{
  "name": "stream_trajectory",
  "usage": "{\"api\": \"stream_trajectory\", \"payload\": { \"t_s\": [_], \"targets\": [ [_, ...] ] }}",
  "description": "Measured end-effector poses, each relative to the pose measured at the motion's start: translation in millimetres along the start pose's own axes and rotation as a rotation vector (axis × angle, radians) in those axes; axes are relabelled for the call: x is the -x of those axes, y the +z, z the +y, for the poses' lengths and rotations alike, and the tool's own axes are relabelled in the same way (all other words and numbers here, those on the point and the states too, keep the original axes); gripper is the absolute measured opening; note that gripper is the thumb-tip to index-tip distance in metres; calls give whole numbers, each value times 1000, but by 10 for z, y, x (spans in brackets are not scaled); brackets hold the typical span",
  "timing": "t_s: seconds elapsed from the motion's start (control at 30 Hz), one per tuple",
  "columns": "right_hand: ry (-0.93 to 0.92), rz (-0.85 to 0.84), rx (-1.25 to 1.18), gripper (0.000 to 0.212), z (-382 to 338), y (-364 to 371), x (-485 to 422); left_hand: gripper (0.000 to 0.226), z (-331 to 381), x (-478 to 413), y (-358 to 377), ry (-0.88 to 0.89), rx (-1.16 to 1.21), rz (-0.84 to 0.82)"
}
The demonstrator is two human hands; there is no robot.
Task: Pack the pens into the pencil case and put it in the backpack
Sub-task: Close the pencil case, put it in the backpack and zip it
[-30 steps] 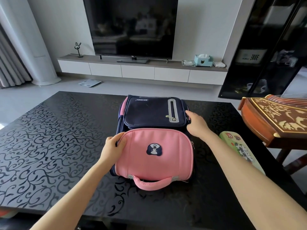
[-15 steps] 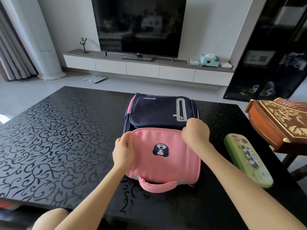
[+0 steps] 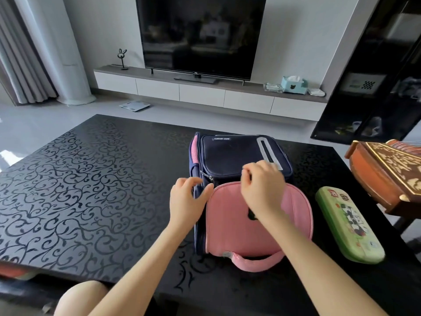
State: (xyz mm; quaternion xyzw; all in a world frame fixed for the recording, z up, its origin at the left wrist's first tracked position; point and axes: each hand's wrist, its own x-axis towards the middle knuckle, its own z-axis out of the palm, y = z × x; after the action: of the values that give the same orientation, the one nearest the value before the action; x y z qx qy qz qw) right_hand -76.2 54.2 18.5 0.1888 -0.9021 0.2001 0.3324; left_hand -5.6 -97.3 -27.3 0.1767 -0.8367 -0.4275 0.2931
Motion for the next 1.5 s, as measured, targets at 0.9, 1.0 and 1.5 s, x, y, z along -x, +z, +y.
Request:
{"api": "stream_trajectory", "payload": {
  "t_s": [0.9, 1.0, 1.5],
  "targets": [
    [-74, -303, 207, 52, 848, 221, 457, 22, -92, -600, 132, 7, -174, -357],
    [-80, -293, 203, 51, 851, 224, 458, 11, -88, -579, 96, 246, -340, -239],
    [-102, -312, 229, 47, 831, 283, 537, 10, 45, -1389, -142, 446, -923, -329]
  ]
}}
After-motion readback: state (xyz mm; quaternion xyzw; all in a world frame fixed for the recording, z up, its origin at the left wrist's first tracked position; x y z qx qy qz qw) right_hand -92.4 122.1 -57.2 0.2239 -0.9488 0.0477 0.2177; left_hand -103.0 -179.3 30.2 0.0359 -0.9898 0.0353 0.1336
